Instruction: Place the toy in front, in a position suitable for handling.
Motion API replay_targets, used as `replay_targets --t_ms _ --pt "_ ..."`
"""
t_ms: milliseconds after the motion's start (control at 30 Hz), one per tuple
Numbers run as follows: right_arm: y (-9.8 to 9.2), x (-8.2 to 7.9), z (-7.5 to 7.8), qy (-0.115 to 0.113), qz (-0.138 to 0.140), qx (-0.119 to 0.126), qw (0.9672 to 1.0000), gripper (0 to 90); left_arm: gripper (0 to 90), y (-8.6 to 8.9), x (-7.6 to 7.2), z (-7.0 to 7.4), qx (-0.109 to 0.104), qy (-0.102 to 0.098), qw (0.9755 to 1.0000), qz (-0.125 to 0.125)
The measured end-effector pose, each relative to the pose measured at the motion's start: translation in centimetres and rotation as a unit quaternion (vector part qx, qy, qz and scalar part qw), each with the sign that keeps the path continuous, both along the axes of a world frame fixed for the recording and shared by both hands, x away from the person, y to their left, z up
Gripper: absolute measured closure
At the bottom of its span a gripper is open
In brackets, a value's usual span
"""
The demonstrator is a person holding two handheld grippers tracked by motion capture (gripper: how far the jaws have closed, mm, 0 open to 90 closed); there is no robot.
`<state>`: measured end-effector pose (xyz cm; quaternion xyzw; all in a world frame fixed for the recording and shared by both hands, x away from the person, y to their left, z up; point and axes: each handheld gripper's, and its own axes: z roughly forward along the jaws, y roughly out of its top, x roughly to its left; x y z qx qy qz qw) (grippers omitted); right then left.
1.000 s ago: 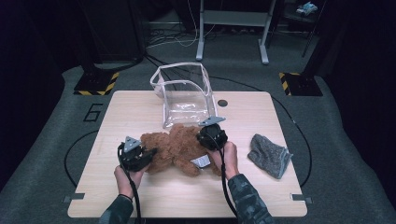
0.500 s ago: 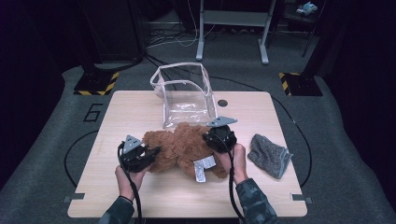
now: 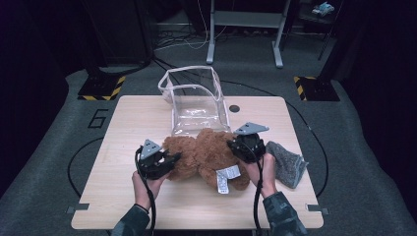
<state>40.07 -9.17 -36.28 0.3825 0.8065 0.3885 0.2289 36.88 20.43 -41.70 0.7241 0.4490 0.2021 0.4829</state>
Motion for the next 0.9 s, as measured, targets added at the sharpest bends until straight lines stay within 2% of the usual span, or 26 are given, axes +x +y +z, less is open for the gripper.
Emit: replay_targets --t_ms 167,333,600,667,700,833,900 --pt "-1.0 -0.4 0.4 -0.003 -0.011 -0.004 0.9999 82.0 65.5 -1.2 0.3 0.0 -0.007 -0.003 1.0 -0.007" --pt "-2.1 -0.6 0.6 -0.005 -0.024 -0.007 0.9997 82.1 65.6 -2.2 0.7 0.0 0.0 -0.005 0.9999 -0.017" --pt "-3.3 0.1 -0.4 -0.003 -0.052 -0.019 0.9985 83.7 65.8 -4.0 1.7 -0.6 0.012 0.007 0.9996 -0.026" --pt "-3.6 0.3 -0.8 -0.001 -0.056 -0.02 0.9983 83.7 65.9 -4.3 2.0 -0.9 0.013 0.013 0.9995 -0.026" --pt "-3.7 0.7 -1.3 0.01 -0.065 -0.02 0.9976 83.7 65.9 -4.7 2.5 -1.3 0.023 0.022 0.9991 -0.027" --pt "-3.7 1.4 -2.9 0.031 -0.078 -0.033 0.9959 83.7 65.9 -5.2 3.2 -2.6 0.035 0.042 0.9981 -0.029" --pt "-3.7 1.7 -3.9 0.039 -0.087 -0.04 0.9947 83.7 65.8 -5.3 3.4 -3.0 0.026 0.043 0.9983 -0.029"
